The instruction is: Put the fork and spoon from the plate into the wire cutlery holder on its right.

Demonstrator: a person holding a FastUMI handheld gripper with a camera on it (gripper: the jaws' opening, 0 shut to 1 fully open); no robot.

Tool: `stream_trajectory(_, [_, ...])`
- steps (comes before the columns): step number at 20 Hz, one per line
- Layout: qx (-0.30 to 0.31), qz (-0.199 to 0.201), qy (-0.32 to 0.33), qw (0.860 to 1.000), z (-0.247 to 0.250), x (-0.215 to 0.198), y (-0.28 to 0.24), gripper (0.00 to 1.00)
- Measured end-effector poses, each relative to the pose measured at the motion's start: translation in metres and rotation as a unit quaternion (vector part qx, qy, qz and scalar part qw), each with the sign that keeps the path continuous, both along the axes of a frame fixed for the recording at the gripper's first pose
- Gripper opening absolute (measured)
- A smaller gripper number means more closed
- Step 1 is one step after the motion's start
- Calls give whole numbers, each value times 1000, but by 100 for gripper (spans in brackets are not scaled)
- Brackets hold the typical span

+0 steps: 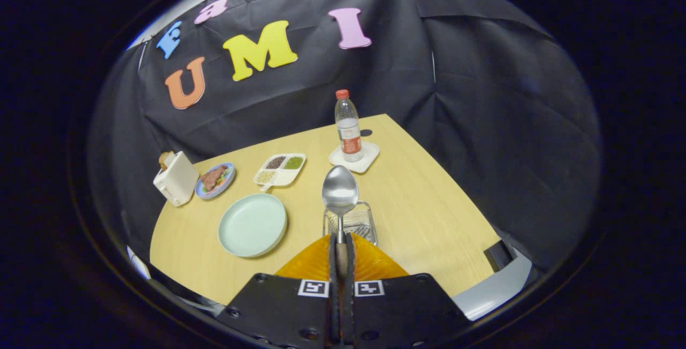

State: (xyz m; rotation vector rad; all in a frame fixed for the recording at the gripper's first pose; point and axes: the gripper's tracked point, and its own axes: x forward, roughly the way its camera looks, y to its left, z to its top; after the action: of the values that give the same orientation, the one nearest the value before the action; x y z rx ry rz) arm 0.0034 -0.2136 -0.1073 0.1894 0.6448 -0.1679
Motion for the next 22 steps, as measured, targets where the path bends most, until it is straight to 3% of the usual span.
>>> stream_trajectory(9, [-25, 2, 44, 999, -37, 11, -15, 3])
stream_trajectory(17, [-20, 8, 39, 999, -36, 23, -4, 3])
stream_trajectory(18, [-17, 9, 31, 999, -33, 23, -4, 10])
stream_trajectory(21, [-9, 11, 10, 1000, -27, 27, -3, 10])
stream_trajectory(22, [-10, 11, 1, 1000, -18, 21, 0, 16])
